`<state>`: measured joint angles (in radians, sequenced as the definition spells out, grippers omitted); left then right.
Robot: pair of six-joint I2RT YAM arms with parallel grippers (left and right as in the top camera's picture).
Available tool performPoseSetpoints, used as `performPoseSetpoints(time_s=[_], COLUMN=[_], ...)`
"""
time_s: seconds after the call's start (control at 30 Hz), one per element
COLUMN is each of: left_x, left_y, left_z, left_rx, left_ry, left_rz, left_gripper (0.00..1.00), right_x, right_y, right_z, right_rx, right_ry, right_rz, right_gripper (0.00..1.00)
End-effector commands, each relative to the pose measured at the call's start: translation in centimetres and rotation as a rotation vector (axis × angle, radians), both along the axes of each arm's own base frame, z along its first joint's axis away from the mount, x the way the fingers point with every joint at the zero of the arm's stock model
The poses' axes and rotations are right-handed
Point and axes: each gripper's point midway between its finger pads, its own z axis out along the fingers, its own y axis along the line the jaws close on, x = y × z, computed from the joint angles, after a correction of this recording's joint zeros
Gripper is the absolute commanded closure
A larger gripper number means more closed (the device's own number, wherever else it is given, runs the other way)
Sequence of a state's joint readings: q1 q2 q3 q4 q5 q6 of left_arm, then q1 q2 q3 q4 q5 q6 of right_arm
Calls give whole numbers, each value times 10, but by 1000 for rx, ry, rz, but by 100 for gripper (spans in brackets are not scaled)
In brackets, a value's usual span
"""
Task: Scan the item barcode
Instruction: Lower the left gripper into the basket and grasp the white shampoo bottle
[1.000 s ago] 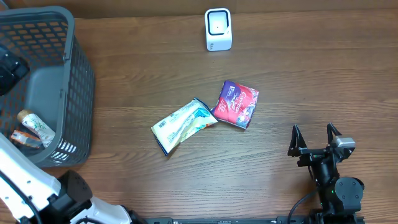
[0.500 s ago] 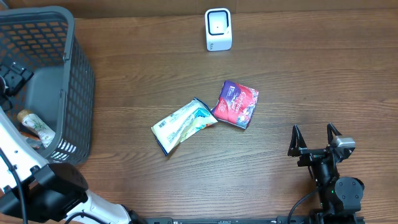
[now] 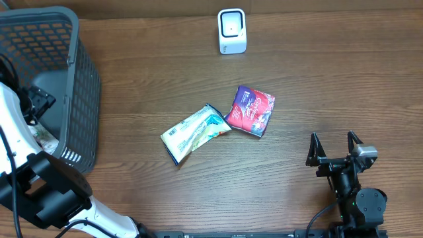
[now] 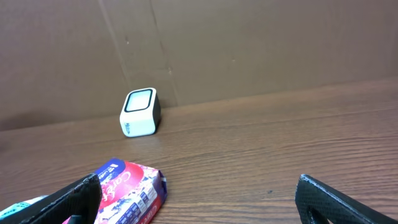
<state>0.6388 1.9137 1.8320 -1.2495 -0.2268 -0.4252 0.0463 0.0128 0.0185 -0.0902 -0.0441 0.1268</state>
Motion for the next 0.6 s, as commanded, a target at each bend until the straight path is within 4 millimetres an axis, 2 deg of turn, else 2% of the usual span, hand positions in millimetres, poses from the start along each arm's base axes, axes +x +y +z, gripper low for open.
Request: performPoseSetpoints(time_s=[0.0,0.43,0.57], left_x=[-8,-10,-14], left_y=[5,6,6], left_z=[-15,-73,-85], left_rx=[63,63,70], left_ry=[62,72,81], left_rz=[37,48,57], left_gripper=[4,12,22], right_x=[0,0,0], right_y=[-2,-2,-2], right_z=[-1,-1,-1], right_rx=[-4,-4,-4], right_ry=[-8,-8,-8], right_rz=[-12,-12,-12], right_gripper=[0,0,0])
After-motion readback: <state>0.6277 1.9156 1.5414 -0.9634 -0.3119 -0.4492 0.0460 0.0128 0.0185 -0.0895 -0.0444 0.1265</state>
